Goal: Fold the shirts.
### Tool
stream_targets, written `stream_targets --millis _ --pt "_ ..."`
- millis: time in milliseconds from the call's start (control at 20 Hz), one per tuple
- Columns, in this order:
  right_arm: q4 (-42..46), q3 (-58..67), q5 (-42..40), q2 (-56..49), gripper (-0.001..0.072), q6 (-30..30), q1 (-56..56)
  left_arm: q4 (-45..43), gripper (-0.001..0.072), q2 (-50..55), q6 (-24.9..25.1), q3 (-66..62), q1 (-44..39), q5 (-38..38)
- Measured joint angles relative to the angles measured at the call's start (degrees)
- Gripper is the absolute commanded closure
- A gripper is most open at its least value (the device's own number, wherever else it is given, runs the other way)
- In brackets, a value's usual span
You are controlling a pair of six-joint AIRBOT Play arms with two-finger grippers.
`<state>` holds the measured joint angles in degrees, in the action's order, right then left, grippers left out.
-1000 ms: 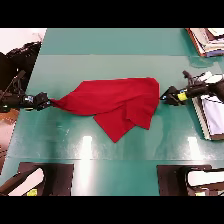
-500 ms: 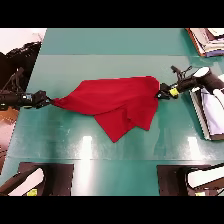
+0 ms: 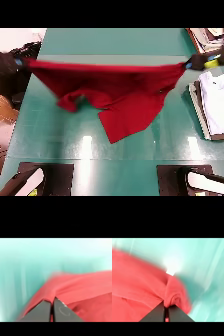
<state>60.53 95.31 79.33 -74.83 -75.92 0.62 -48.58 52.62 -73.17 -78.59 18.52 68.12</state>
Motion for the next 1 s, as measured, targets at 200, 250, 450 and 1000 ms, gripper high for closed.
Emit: stream_targets --millis 200,250,450,1000 --pt "0.5 7.4 -1.9 7.8 0.0692 0.0 -0.7 4.5 0.0674 -2.4 -0.2 -11.6 0.0 0.0" --pt "0.6 9.1 -2.9 9.9 0.0692 0.0 -0.7 5.6 0.0674 -2.9 -0.3 -15.1 0.0 -0.1" --pt "2.6 14.9 -9.0 18.6 0.0692 0.0 -0.8 7.9 0.0675 -3.7 -0.4 -30.4 0.0 -1.0" --pt "17.6 20.5 -11.7 30.2 0.0693 -4.0 -0.9 13.7 0.0675 -4.0 -6.5 -48.2 0.0 -2.3"
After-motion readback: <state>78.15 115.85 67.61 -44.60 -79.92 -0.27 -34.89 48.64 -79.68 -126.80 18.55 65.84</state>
